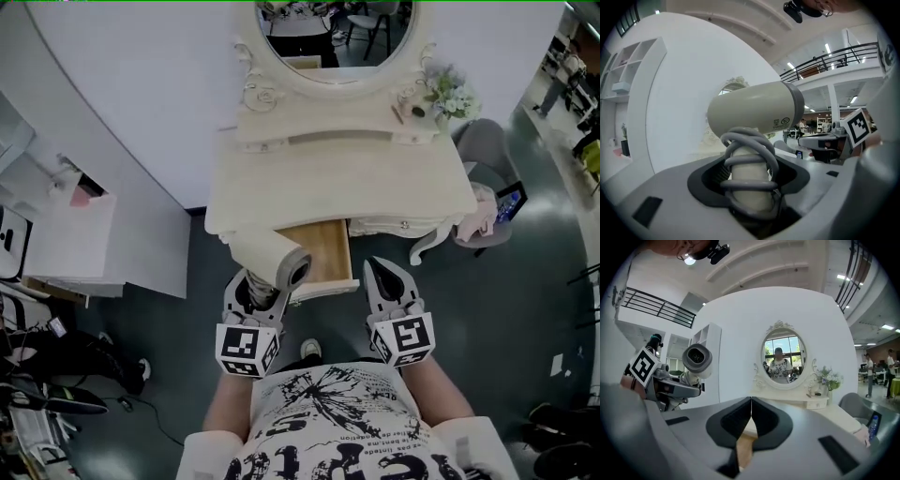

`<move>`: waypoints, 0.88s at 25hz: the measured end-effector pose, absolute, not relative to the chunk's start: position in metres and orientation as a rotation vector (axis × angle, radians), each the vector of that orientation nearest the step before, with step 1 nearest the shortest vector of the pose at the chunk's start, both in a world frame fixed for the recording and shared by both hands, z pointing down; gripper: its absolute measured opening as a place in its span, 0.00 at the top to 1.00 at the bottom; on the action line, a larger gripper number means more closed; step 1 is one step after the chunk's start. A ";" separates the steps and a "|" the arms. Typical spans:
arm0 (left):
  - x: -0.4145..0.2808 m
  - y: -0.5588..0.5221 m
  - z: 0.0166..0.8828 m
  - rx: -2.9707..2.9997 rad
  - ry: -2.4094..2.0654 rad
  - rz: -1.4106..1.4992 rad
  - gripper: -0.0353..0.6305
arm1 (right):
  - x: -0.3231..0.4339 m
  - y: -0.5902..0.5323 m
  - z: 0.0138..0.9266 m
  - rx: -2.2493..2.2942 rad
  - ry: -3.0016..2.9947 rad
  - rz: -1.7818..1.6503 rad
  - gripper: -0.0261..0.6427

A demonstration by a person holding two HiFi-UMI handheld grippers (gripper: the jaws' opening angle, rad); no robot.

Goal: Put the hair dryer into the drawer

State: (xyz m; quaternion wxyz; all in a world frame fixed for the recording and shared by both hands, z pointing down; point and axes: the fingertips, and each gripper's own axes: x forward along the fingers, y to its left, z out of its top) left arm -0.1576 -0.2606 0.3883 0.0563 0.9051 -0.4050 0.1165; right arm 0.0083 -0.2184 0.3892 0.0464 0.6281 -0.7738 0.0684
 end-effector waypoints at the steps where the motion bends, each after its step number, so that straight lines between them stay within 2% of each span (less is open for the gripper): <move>1: -0.159 -0.269 0.392 2.752 -1.204 0.365 0.54 | 0.005 -0.226 0.390 1.927 -2.354 0.209 0.94; 11: -0.141 -0.322 0.460 2.804 -0.937 0.539 0.54 | 0.004 -0.282 0.423 1.905 -2.349 0.304 0.94; 22: -0.099 -0.339 0.594 2.861 -0.389 1.088 0.54 | 0.025 -0.326 0.463 1.788 -2.340 0.313 0.94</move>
